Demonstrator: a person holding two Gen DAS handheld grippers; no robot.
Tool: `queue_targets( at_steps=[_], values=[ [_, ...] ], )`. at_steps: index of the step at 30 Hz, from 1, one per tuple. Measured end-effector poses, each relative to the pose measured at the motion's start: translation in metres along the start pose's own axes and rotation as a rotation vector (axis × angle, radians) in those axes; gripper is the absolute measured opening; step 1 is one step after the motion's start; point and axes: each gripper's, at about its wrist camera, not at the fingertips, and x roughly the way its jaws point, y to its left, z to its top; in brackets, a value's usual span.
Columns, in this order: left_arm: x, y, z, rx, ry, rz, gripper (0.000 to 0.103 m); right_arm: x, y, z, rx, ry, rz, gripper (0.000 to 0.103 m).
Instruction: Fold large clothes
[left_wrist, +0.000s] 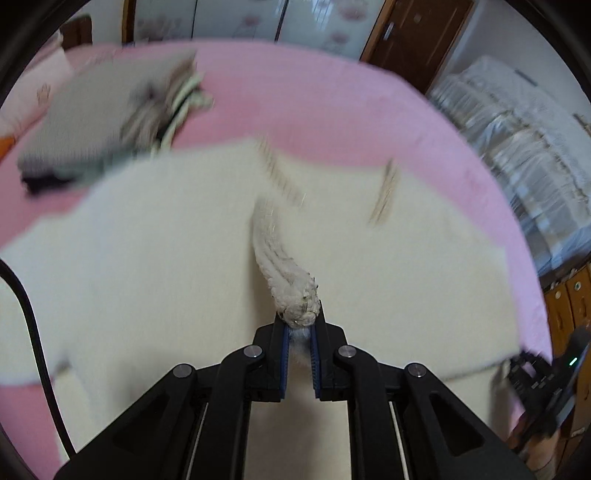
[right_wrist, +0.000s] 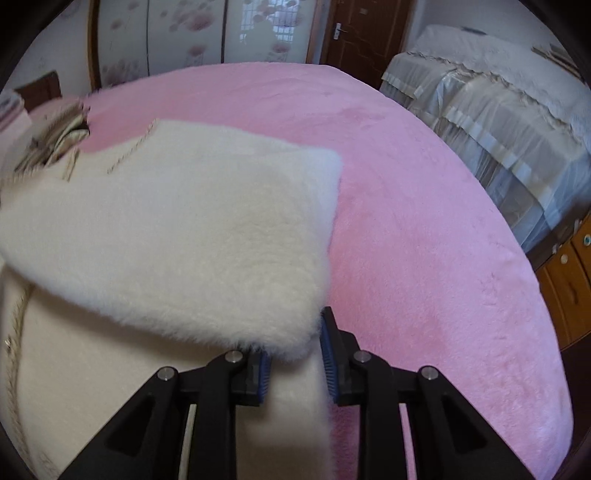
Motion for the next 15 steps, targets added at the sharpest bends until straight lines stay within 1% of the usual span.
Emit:
queue_targets(
  at_steps=[2,3,4,5,6,8,10,12,13,15],
  values=[
    [0.015,0.008,-0.017,0.009,0.034,-0.003,0.011,-0.001,0.000,-0.003,-0.022,0.013,-0.014,0.028],
    [0.017,0.011,-0.020,0.012,0.031,-0.009,0.012,-0.003,-0.001,-0.005,-0.023,0.018,-0.008,0.029],
    [0.016,0.011,-0.020,0.014,0.027,-0.011,0.015,-0.006,-0.003,-0.006,-0.019,0.020,-0.001,0.032],
    [0.015,0.011,-0.018,0.014,0.033,-0.017,0.023,-0.006,-0.009,-0.004,-0.017,0.023,0.006,0.038],
    [0.013,0.010,-0.017,0.015,0.047,-0.043,0.031,-0.010,-0.011,-0.006,-0.013,0.023,0.018,0.040],
    [0.006,0.009,-0.013,0.036,0.062,-0.082,0.040,-0.020,-0.019,-0.006,-0.002,0.020,0.072,0.049],
    [-0.003,0.004,-0.008,0.075,0.058,-0.100,0.045,-0.031,-0.026,-0.006,0.006,0.018,0.155,0.051],
    [-0.009,0.002,-0.001,0.102,0.047,-0.096,0.053,-0.045,-0.027,-0.004,0.020,0.002,0.232,0.053],
    [-0.011,0.001,0.005,0.110,0.037,-0.088,0.054,-0.051,-0.031,0.000,0.036,-0.008,0.274,0.054],
    [-0.007,0.001,0.015,0.123,0.029,-0.068,0.055,-0.057,-0.040,0.010,0.088,-0.029,0.322,0.062]
  ],
)
